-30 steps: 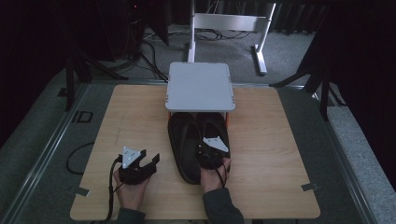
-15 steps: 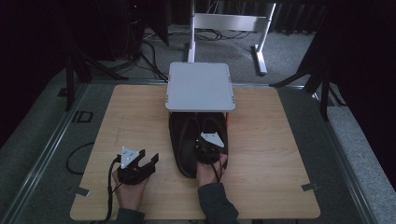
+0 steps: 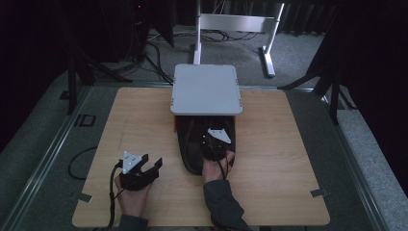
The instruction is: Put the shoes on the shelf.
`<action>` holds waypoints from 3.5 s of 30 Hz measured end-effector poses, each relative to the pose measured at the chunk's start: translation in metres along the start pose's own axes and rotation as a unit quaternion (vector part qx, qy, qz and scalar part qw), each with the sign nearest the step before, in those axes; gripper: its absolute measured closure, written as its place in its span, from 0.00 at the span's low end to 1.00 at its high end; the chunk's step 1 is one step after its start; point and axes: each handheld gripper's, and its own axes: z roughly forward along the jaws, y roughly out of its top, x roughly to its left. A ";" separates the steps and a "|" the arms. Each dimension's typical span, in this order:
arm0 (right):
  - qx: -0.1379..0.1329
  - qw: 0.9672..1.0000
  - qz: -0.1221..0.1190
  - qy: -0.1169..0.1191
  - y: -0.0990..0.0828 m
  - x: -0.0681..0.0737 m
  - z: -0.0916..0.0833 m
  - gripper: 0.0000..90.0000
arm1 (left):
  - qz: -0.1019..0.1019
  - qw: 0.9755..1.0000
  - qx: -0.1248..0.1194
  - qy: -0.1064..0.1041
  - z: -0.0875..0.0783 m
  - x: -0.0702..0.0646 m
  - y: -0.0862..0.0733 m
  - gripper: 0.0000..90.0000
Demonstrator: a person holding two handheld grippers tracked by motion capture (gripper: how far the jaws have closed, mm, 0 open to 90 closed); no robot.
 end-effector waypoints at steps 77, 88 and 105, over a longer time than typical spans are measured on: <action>-0.009 0.999 0.011 -0.033 0.021 0.009 0.064 0.82 | -0.023 1.000 -0.014 0.003 -0.011 0.011 0.000 0.48; -0.019 0.999 0.015 -0.041 0.022 0.010 0.066 0.82 | -0.024 1.000 -0.015 0.003 -0.011 0.011 0.000 0.48; -0.041 0.998 -0.010 -0.038 0.021 0.012 0.062 0.67 | -0.024 1.000 -0.013 0.005 -0.011 0.012 -0.001 0.48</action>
